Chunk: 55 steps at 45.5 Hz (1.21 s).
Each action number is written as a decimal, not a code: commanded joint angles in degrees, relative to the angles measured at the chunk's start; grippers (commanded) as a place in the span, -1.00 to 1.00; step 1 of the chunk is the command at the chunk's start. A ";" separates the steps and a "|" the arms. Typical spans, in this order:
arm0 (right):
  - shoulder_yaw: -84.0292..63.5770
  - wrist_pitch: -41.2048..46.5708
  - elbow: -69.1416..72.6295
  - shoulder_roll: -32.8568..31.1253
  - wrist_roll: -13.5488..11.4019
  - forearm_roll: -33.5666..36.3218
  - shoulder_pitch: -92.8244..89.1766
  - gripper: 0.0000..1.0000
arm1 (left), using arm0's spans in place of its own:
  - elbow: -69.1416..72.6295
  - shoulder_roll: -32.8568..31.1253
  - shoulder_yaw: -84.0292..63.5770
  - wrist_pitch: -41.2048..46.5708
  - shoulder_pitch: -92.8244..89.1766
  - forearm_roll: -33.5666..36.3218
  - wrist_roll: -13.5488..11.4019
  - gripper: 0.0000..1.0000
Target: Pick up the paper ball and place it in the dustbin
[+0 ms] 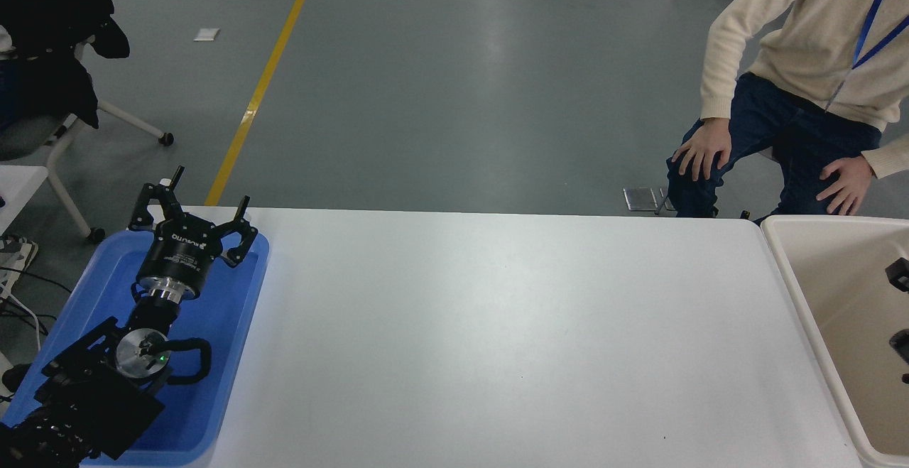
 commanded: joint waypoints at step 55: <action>55.61 4.80 40.12 16.87 37.33 9.07 -16.46 1.00 | 0.00 0.00 0.00 0.00 0.00 0.06 0.01 1.00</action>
